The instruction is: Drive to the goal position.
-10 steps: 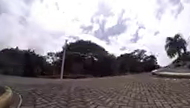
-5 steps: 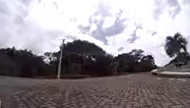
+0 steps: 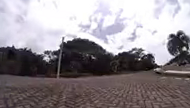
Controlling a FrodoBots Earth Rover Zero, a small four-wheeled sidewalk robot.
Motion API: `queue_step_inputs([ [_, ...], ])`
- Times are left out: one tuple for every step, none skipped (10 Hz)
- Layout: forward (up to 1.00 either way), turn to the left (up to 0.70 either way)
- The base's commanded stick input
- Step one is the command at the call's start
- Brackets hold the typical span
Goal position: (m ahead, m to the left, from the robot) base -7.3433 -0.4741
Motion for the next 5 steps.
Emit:
queue_step_inputs([
  [0.85, -0.27],
  [0.85, -0.27],
  [0.85, -0.27],
  [0.85, -0.27],
  [0.85, -0.27],
])
